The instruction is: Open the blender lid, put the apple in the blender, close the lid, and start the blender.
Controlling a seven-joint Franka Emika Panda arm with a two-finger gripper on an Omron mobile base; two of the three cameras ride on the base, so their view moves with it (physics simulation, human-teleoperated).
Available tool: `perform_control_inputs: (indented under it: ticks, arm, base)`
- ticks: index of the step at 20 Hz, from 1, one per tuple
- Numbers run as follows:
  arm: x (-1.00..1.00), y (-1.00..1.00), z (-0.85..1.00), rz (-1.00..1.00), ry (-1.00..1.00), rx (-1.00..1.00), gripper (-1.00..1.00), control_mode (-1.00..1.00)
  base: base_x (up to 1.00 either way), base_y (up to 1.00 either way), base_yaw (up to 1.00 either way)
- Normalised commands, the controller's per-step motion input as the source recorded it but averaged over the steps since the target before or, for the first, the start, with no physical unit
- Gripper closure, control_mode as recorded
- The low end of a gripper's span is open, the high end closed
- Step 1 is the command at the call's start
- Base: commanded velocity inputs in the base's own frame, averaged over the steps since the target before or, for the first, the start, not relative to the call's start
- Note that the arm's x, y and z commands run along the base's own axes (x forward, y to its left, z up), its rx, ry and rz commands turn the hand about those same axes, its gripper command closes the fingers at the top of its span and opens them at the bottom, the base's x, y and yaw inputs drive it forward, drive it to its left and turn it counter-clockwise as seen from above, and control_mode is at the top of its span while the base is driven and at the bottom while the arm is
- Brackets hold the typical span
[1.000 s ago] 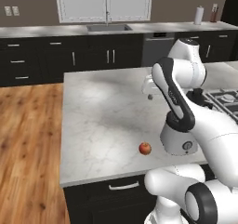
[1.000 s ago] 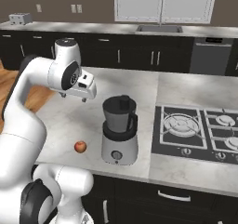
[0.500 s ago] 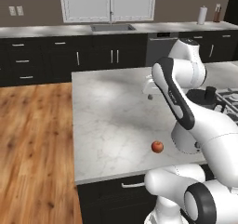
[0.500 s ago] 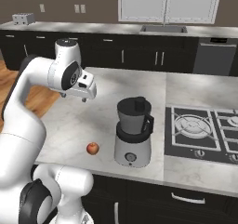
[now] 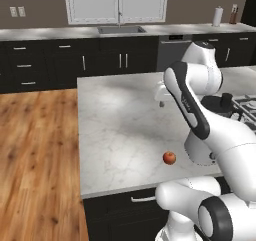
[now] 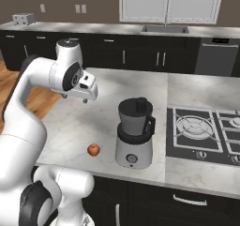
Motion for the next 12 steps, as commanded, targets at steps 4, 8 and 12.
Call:
perform_control_inputs:
  ticks: [4,8,12]
  arm:
    - [0.00,-0.57,-0.14,-0.09,0.00,0.06,-1.00,-1.00]
    - [-0.13,-0.94,0.62,-0.11,-0.01,0.08,-1.00,-1.00]
    - [-0.37,-0.80,0.61,-0.24,-0.01,0.00,-1.00,-1.00]
  base:
    - [0.00,0.00,0.00]
    - [0.00,0.00,0.00]
    - [0.00,0.00,0.00]
